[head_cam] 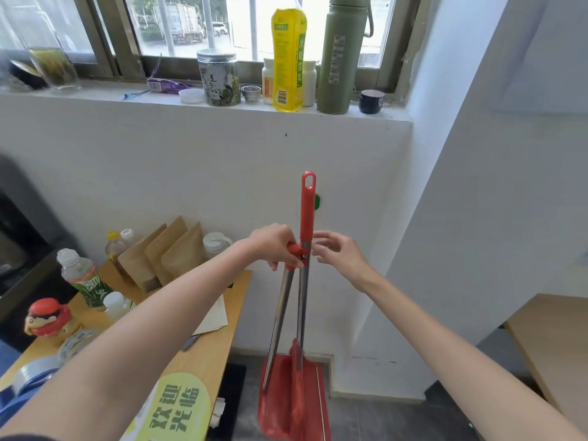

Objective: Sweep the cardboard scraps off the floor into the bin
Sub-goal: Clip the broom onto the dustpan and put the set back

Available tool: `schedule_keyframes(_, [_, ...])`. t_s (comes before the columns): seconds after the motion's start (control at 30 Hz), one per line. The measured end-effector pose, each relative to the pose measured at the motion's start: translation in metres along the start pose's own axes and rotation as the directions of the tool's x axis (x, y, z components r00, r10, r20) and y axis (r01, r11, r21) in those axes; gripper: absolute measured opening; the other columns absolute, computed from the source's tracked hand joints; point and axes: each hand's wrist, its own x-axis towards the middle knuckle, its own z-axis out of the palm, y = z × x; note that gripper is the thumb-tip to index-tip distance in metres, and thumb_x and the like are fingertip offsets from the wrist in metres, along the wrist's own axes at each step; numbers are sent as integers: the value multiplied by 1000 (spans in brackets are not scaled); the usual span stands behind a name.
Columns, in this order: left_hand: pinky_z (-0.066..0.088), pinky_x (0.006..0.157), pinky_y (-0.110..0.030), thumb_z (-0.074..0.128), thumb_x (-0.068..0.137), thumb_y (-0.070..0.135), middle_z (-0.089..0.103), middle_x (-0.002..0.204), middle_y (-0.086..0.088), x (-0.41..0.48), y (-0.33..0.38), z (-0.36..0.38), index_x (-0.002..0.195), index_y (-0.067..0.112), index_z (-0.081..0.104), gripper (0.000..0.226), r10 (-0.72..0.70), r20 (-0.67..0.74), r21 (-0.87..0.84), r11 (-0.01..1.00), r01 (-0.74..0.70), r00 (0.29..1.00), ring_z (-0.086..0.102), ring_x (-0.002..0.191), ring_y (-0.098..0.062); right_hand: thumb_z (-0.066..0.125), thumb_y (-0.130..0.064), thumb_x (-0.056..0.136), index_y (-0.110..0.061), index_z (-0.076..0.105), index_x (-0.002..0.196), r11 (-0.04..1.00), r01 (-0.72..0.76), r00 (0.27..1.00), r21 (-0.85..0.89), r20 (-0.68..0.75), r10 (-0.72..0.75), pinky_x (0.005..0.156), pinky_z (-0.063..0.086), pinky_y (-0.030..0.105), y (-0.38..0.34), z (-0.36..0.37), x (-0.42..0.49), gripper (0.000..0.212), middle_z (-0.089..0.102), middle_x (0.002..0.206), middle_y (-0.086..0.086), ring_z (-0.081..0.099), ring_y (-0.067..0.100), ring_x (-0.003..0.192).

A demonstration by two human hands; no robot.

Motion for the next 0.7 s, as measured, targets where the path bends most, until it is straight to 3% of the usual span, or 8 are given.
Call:
schedule_keyframes(0.13, [55, 56, -22, 75, 76, 42, 73, 72, 6, 17, -3, 15, 86, 17, 69, 28, -37, 17, 29, 999, 36, 999, 68, 52, -8, 64, -27, 88, -22, 62, 121, 1000, 7, 1000, -4, 20, -7, 89, 52, 27, 17, 9, 7, 34, 73, 105, 0, 68, 12, 96])
schedule_keyframes(0.23, [54, 58, -22, 75, 74, 46, 71, 67, 11, 33, -8, 31, 85, 21, 71, 28, -60, 33, 52, 997, 58, 998, 67, 51, -6, 64, -26, 88, -16, 64, 121, 999, -35, 997, 16, -66, 36, 87, 52, 27, 30, 15, 17, 35, 74, 105, 1, 68, 11, 94])
schedule_keyframes(0.43, [44, 50, -21, 75, 72, 49, 71, 69, 0, 78, -23, 54, 74, 21, 66, 29, -53, 61, 101, 994, 46, 997, 59, 46, -10, 58, -25, 91, -13, 65, 96, 998, -55, 985, 35, -160, 60, 87, 54, 47, 50, 19, 51, 15, 66, 80, 3, 63, 19, 77])
schedule_keyframes(0.57, [53, 63, -29, 74, 72, 49, 72, 72, 0, 118, -39, 63, 78, 20, 68, 30, -52, 68, 97, 994, 45, 996, 58, 48, -10, 55, -21, 93, -3, 64, 100, 994, -97, 979, 50, -176, 104, 90, 50, 52, 71, 16, 81, 22, 65, 83, 8, 61, 22, 79])
schedule_keyframes(0.7, [47, 61, -28, 75, 71, 46, 67, 71, 4, 158, -63, 81, 76, 21, 66, 27, -46, 81, 95, 995, 39, 996, 59, 60, -14, 58, -18, 92, -17, 67, 99, 985, -167, 970, 31, -174, 170, 93, 51, 47, 96, 17, 113, 12, 70, 90, 5, 67, 28, 91])
